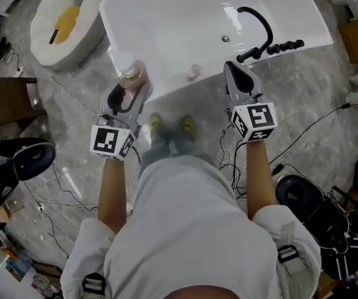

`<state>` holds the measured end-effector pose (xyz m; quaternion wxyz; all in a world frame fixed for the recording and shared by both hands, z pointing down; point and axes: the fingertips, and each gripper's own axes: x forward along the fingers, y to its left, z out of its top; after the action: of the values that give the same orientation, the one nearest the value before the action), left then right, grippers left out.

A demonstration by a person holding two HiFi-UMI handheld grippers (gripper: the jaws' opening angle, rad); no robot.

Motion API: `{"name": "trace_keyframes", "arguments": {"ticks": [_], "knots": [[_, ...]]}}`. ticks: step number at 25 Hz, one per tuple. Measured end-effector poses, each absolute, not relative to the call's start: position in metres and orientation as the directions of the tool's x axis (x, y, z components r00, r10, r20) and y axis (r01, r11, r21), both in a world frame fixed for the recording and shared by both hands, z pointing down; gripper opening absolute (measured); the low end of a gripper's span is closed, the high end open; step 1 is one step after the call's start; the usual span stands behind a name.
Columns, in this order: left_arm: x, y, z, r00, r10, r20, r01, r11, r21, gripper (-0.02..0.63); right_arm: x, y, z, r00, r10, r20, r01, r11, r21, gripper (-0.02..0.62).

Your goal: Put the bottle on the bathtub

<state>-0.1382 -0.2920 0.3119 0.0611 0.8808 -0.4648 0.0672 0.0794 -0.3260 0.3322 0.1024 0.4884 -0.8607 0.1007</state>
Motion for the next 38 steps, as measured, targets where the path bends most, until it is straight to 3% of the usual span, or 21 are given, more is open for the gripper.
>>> {"name": "trace_keyframes", "arguments": {"ticks": [25,38], "knots": [[-0.173,-0.298,0.427,0.514,-0.814,0.270,-0.855,-0.510,0.090,0.202,0.047,-0.303,0.458,-0.503,-0.747,0.435,-0.859,0.486,-0.161,0.003],[-0.150,-0.299,0.512,0.540,-0.779,0.319,-0.838,-0.534,0.115,0.202,0.058,-0.298,0.547,-0.492,-0.711,0.502,-0.869,0.435,-0.235,0.003]]}}
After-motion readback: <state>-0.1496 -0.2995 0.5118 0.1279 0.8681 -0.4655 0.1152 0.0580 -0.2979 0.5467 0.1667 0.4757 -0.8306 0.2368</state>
